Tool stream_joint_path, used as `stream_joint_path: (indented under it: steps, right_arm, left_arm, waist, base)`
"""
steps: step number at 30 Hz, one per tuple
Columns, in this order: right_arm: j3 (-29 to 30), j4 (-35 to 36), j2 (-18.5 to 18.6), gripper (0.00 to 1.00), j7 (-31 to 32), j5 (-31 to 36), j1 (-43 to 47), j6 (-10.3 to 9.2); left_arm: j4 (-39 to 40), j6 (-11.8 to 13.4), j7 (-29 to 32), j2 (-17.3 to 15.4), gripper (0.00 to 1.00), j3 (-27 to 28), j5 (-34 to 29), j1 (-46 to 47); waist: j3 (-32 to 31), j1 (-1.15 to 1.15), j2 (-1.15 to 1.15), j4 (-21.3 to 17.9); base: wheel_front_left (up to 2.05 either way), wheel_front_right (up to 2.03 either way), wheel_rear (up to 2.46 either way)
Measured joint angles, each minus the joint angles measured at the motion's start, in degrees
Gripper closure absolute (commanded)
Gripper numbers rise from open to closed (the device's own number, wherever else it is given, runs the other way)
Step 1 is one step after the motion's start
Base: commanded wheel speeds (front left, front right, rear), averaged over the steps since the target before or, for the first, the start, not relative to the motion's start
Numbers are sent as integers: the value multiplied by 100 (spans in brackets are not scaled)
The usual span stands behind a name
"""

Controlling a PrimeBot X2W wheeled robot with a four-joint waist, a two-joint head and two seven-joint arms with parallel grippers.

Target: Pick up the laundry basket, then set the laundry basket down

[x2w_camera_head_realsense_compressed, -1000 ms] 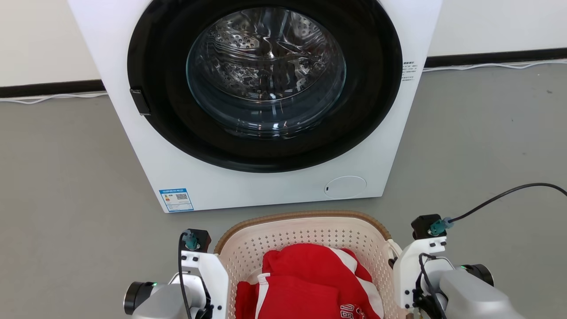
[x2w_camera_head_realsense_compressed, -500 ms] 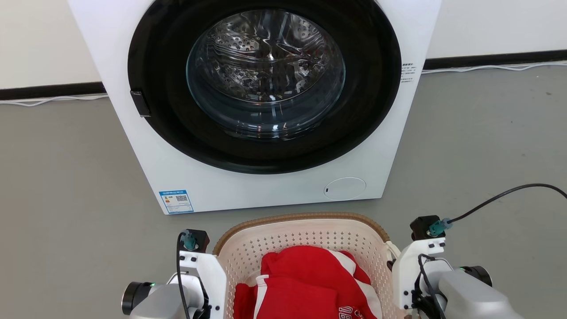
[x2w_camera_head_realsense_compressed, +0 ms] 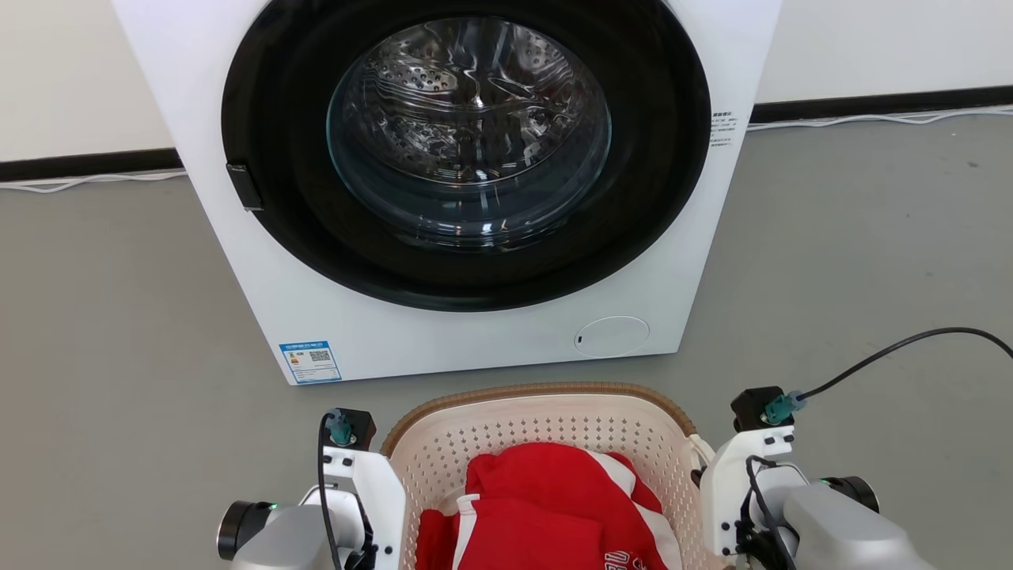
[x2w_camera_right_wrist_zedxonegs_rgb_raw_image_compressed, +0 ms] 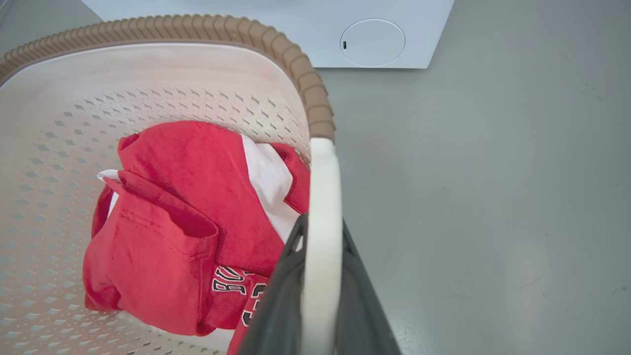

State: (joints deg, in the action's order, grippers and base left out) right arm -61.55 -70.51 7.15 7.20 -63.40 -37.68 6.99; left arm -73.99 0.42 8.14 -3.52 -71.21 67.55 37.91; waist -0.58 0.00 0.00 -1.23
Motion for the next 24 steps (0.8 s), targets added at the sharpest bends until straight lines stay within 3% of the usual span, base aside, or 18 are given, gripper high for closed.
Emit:
stream_joint_path:
  steps: [24]
  right_arm:
    - [-238, 65, 37, 100, 35, -277, -4, 0]
  left_arm:
    - [1, 0, 42, -7, 100, -36, -34, 2]
  waist:
    - [78, 0, 0, -13]
  base:
    - [0, 0, 0]
